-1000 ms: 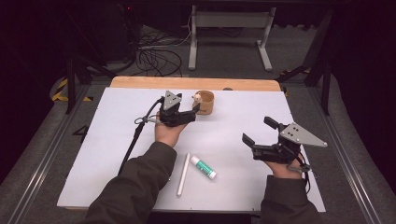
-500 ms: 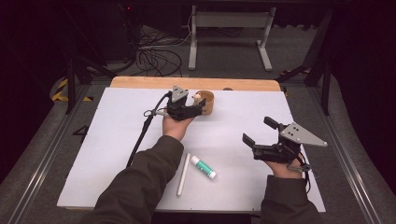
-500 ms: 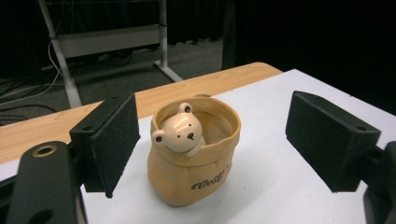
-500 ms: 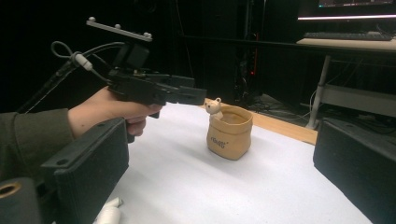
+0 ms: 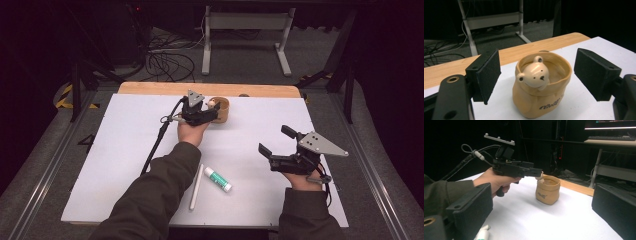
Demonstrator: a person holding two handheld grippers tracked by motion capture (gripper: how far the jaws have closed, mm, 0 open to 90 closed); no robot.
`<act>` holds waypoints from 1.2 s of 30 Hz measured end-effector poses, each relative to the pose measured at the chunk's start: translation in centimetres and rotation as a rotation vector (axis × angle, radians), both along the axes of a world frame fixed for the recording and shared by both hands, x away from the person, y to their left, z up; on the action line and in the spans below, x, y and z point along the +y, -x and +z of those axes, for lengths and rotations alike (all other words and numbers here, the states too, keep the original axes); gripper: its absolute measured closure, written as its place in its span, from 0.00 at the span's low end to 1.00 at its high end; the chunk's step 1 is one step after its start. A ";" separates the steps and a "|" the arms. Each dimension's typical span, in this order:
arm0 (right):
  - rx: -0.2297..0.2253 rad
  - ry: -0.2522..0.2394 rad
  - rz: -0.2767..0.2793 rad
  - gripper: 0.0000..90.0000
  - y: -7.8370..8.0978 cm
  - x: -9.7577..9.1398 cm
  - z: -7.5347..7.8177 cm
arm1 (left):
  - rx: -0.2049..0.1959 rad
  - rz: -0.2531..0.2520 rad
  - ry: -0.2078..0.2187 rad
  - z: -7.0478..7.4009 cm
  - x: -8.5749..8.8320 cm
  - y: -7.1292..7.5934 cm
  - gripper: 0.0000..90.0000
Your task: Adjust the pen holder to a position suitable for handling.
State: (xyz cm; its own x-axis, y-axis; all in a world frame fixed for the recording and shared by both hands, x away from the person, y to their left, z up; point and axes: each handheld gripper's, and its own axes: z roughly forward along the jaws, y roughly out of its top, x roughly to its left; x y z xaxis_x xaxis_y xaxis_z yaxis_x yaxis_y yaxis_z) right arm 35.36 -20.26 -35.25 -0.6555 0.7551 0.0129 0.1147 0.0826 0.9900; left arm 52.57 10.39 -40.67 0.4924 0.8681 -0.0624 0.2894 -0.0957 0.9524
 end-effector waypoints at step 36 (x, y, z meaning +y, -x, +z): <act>0.001 0.000 0.007 0.05 -0.1 0.0 -0.1 | 0.056 0.019 -0.015 -2.1 -1.0 -1.9 0.55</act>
